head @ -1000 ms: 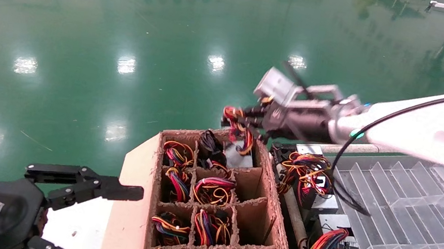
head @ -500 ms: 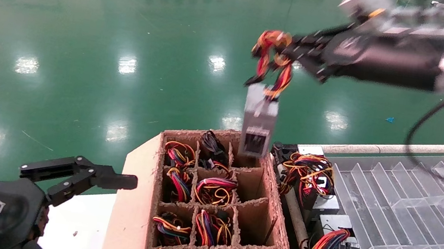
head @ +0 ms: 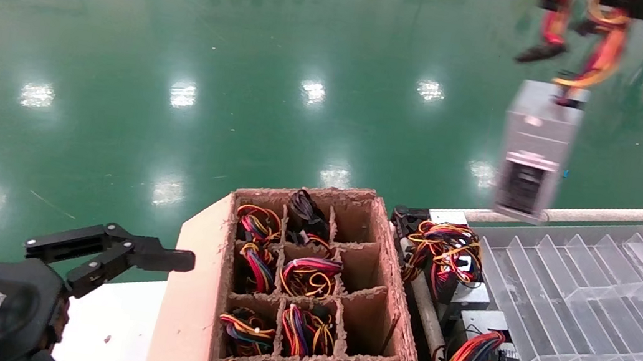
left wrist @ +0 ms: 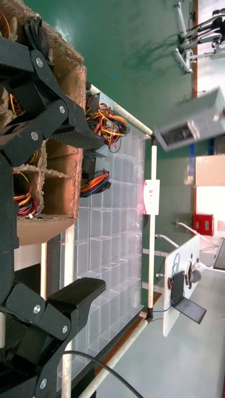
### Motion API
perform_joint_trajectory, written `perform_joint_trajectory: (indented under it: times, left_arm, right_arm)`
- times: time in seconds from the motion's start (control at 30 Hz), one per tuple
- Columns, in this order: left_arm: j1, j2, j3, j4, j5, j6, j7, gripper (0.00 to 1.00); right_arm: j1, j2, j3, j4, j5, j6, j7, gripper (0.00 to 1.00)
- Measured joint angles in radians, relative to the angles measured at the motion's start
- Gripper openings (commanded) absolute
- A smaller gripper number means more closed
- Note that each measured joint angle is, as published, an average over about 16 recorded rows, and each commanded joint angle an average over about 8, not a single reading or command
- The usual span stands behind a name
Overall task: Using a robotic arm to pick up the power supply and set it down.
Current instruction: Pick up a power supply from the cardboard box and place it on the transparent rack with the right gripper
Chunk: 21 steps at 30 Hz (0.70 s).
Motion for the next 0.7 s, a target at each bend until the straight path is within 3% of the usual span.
perform_joint_trajectory:
  times: [0.4,0.7]
  left_arm:
    - [0.000,0.000,0.000,0.000,0.000,0.000,0.000,1.00]
    - [0.000,0.000,0.000,0.000,0.000,0.000,0.000,1.00]
  right_arm:
    - [-0.090,0.205,-0.027,0.041,0.064,-0.122,0.002,0.00]
    - [-0.165,0.310,-0.106,0.029,0.194,-0.150,-0.053,0.00]
